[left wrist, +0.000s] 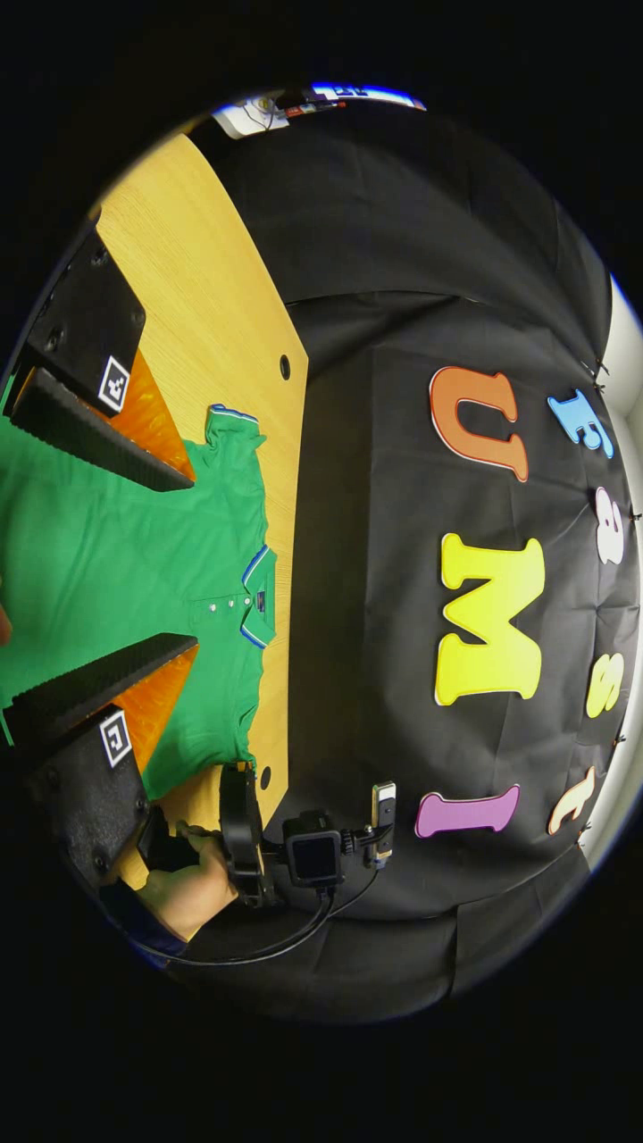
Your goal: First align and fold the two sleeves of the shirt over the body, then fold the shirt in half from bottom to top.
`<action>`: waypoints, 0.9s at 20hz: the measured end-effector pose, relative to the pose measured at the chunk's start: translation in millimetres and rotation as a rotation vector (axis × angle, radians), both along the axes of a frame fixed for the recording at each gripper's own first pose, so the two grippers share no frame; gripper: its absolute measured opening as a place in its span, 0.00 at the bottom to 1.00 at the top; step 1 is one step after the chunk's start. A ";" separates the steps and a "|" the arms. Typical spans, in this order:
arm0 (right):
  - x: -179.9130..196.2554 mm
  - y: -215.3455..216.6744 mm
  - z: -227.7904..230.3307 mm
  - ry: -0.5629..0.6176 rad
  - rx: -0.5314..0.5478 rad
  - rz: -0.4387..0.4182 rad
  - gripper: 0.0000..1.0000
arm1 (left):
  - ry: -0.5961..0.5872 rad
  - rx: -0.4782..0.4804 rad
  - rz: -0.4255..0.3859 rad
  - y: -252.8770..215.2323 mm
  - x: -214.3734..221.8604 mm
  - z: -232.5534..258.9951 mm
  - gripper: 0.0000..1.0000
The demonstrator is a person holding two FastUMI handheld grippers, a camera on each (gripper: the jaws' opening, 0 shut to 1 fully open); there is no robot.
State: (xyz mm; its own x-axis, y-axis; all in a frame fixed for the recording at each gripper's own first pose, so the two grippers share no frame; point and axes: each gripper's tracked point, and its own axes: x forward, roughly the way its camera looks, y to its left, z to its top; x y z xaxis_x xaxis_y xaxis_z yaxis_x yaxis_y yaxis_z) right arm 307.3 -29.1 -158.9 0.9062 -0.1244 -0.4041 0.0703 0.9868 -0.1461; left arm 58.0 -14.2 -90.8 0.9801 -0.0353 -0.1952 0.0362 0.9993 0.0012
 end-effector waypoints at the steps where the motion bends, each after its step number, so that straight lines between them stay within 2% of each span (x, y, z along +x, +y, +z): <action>1: 1.4 3.8 4.4 -0.015 -0.026 0.009 0.01 | -0.001 -0.003 0.002 1.5 1.0 0.5 1.00; 3: 4.8 10.6 10.3 -0.040 -0.128 0.037 0.00 | -0.001 -0.009 0.006 3.5 1.4 1.3 1.00; 6: 6.0 34.4 20.5 -0.084 -0.343 0.128 0.00 | 0.003 -0.016 0.010 6.4 2.7 0.3 1.00; 8: 0.7 61.0 23.7 -0.117 -0.428 0.201 0.00 | 0.006 -0.019 0.014 8.8 3.5 -0.9 1.00; 10: -6.7 87.8 21.2 -0.124 -0.410 0.255 0.02 | 0.009 -0.023 0.019 11.0 3.9 -0.9 1.00; 12: -15.7 113.8 12.8 -0.111 -0.324 0.307 0.10 | 0.009 -0.033 0.030 16.7 4.4 1.2 1.00; 14: -20.7 129.8 8.3 -0.090 -0.259 0.341 0.10 | 0.005 -0.048 0.038 21.8 4.7 3.8 1.00; 15: -20.8 134.5 6.5 -0.085 -0.248 0.345 0.22 | 0.003 -0.054 0.045 24.7 4.6 5.1 1.00; 17: -24.7 139.5 7.6 -0.094 -0.241 0.356 0.69 | -0.004 -0.066 0.061 30.7 4.5 8.4 1.00; 18: -26.9 136.5 10.0 -0.101 -0.244 0.341 0.73 | -0.005 -0.071 0.066 32.8 5.7 8.9 1.00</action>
State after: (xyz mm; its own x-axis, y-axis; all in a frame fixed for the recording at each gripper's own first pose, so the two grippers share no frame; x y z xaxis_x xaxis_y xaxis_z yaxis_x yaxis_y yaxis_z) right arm 280.4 107.4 -148.9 0.9456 0.1087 -0.3067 -0.2282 0.8934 -0.3869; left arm 63.7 18.6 -81.9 0.9817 0.0162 -0.1899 -0.0299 0.9971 -0.0694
